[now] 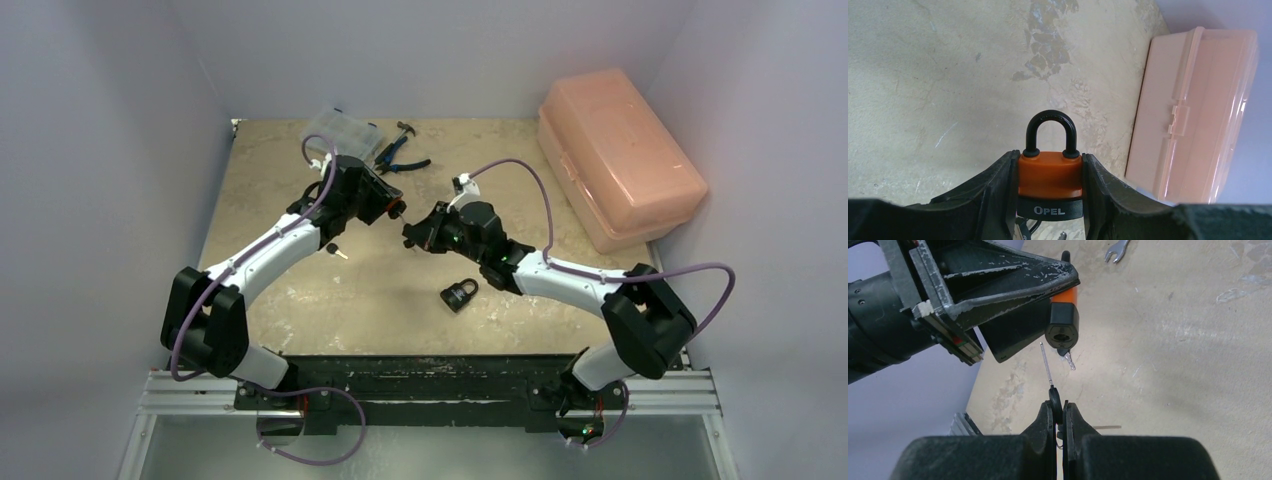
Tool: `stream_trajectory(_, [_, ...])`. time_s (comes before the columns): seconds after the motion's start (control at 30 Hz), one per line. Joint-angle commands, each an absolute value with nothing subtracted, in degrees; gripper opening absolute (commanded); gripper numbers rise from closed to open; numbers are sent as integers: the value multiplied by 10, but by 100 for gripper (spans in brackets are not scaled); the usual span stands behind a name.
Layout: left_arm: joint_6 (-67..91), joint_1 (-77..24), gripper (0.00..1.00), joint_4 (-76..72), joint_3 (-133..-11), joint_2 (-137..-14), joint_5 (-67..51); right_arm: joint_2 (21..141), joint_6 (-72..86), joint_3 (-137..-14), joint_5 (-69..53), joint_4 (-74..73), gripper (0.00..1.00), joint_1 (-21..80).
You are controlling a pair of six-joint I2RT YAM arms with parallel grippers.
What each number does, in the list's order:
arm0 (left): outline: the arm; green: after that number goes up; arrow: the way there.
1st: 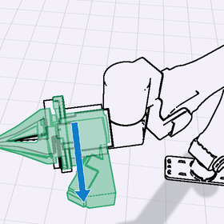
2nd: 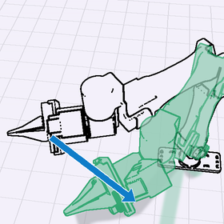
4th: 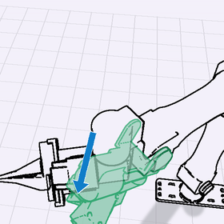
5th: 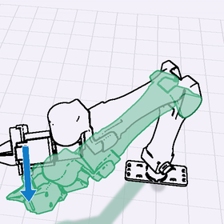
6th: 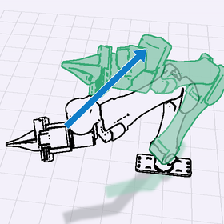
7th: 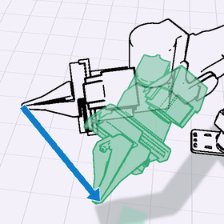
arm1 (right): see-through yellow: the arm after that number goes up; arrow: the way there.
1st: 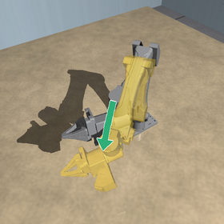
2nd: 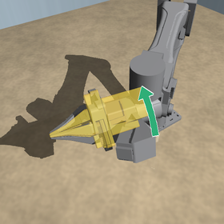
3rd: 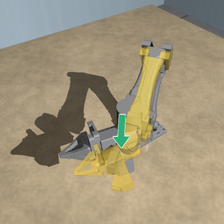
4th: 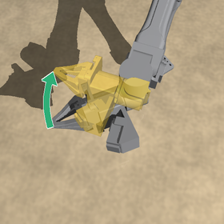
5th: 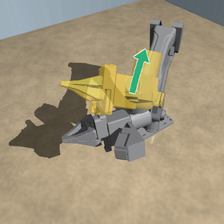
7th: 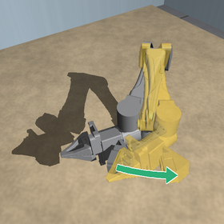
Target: Unlock with the key
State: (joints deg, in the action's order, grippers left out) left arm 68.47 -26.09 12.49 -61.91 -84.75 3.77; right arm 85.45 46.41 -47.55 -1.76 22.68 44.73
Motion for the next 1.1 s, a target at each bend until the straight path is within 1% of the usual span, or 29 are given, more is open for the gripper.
stream_trajectory(0.0, [686, -256, 0, 73, -630, -842, 18, 868, 472, -502, -35, 234, 0, 441])
stream_trajectory(0.3, [682, -256, 0, 59, -625, -839, 11, 884, 475, -512, -41, 234, 0, 437])
stream_trajectory(1.07, [670, -253, 0, 48, -623, -852, 3, 875, 467, -511, -38, 234, 0, 419])
